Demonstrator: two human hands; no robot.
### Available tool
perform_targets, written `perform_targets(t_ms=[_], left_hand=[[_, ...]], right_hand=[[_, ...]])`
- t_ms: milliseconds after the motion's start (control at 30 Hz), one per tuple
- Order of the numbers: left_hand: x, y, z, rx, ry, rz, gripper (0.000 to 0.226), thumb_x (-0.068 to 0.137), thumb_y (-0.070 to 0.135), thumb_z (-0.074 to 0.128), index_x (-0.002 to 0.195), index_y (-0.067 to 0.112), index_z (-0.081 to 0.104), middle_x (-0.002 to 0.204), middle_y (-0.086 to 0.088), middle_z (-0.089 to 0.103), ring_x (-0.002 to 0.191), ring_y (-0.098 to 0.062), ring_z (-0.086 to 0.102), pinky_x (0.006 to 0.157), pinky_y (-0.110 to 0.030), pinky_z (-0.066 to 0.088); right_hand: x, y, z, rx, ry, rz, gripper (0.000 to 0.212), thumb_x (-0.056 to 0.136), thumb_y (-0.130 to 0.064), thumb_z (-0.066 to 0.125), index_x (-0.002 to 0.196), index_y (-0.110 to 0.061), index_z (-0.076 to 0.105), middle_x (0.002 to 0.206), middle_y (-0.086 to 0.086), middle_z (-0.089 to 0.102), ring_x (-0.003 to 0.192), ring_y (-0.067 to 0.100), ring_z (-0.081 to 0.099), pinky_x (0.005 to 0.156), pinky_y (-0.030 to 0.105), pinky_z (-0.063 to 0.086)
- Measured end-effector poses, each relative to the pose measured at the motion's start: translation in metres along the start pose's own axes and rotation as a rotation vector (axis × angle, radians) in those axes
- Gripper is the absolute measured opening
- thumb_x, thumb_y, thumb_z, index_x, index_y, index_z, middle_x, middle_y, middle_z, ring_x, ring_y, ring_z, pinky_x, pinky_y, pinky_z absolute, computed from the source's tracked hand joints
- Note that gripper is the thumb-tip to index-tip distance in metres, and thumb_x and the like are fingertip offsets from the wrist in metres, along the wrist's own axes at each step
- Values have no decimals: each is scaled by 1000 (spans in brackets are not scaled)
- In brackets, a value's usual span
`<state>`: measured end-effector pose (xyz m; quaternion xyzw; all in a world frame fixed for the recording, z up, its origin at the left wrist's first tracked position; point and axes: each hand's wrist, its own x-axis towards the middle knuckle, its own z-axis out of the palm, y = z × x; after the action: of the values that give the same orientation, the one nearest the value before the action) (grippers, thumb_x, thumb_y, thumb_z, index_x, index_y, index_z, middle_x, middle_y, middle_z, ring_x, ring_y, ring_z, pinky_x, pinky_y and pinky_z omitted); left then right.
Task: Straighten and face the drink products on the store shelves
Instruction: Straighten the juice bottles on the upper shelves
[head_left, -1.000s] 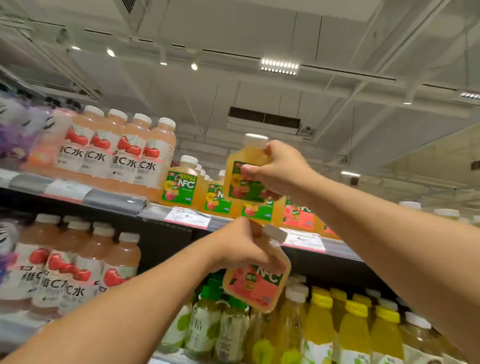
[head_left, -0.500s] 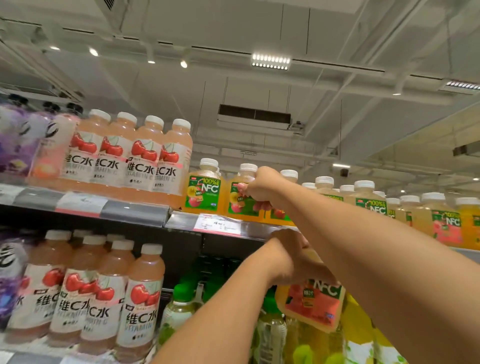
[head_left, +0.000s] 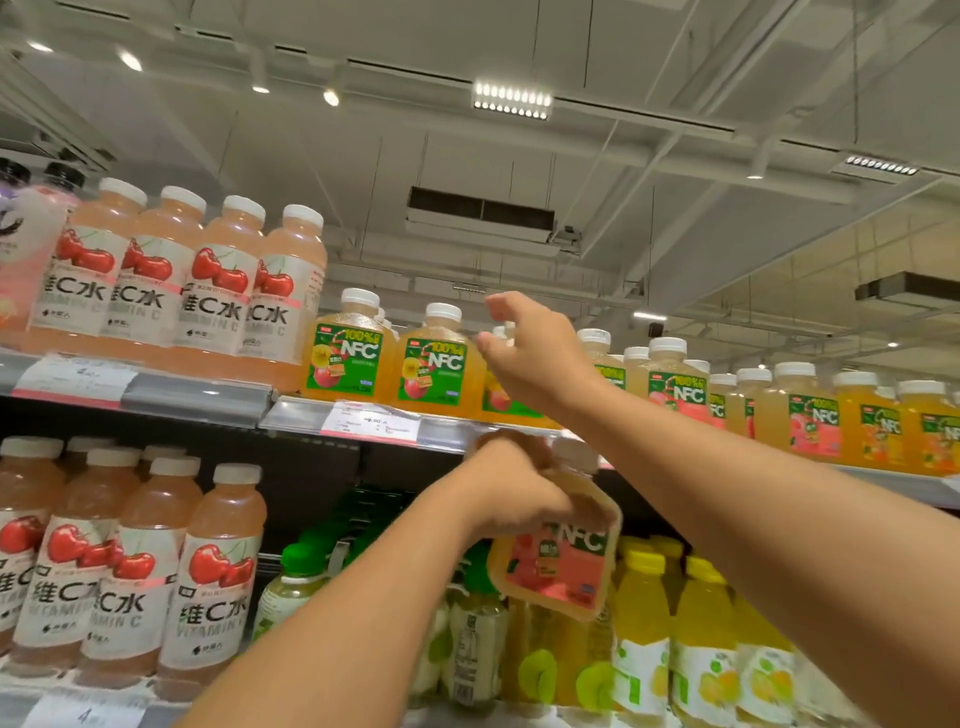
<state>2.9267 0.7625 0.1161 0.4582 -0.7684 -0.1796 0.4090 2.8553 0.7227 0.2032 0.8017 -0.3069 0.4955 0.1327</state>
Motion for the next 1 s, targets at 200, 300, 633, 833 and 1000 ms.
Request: perform_targets(t_ms=[200,300,633,833,1000], left_hand=[[3,5,5,-11,64,-14,52,52,52,86,91,20,72,84,2,76,80,-15,73,82,-45,59],[9,26,17,-44,108,-3,49,58,44,89,95,17,74,85,0,76,81,-15,73,74,-37,58],[63,125,112,-212,212,183,17,72,26,83,85,17,77,83,-6,76,76,-23,74,58,-27,57],[88,140,134,-163,250,203,40,77,50,74,103,20,70,91,4,76,85,-11,72,61,-16,53],[76,71,131,795,472,172,64,94,64,33,136,20,53,131,3,58,130,-17,46,100,-32,40]], right_hand=[[-102,83,-71,10,-17,42,29,94,-43,54,111,-22,65,106,-10,65,84,-2,57,72,18,44],[-135,102,-94,174,-246,182,54,84,-66,53,123,-28,55,114,-16,61,81,0,64,63,21,50],[-149,172,-177,583,-348,237,58,70,-38,82,121,-33,54,101,0,73,58,16,65,53,34,54],[-129,216,-199,578,-316,168,61,71,-15,82,119,-39,52,107,3,67,69,8,69,55,22,52],[-102,247,-197,497,-165,242,59,75,-17,82,123,-27,49,95,-6,67,71,-2,68,48,12,46]])
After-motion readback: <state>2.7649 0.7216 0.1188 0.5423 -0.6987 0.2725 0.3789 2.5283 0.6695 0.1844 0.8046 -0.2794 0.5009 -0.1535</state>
